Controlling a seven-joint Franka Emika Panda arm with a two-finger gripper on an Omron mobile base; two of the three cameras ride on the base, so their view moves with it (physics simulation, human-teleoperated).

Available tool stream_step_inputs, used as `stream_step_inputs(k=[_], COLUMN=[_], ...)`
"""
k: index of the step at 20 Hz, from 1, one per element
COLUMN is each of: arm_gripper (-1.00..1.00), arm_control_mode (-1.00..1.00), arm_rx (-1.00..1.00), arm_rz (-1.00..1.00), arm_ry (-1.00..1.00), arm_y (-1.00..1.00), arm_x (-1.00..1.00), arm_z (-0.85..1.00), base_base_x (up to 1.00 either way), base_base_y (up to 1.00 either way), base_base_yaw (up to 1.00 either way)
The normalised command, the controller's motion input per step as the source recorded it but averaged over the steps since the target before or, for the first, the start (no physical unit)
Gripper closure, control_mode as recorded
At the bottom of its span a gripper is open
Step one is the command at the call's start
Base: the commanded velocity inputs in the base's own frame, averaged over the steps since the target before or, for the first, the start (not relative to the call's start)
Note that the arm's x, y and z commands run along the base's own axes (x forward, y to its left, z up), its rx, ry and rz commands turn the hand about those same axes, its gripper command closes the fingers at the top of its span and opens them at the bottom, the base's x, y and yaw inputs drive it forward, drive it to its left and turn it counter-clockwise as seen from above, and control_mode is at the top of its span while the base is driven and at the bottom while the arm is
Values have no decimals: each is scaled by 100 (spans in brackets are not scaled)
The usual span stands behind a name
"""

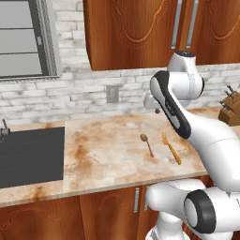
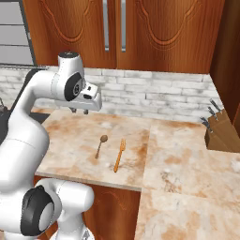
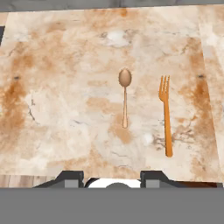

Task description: Take the fork and place it on the left side of the plate. Then take the spoon and place it on the right side of the plate. Make sure they're directly next to the plate.

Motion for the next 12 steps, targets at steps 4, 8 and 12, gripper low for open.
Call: stream_step_inputs(k=[4, 8, 12], arm_gripper=[-100, -100, -100], arm_control_mode=[-100, -100, -100], arm_rx=[0, 0, 0], arm_rz=[0, 0, 0], arm_ry=[2, 0, 0], arm_y=[-6, -45, -60], arm_x=[-4, -16, -15], arm_z=[-9, -20, -28], base_base_x=[0, 0, 0], base_base_y=[0, 0, 0], base_base_yaw=[0, 0, 0])
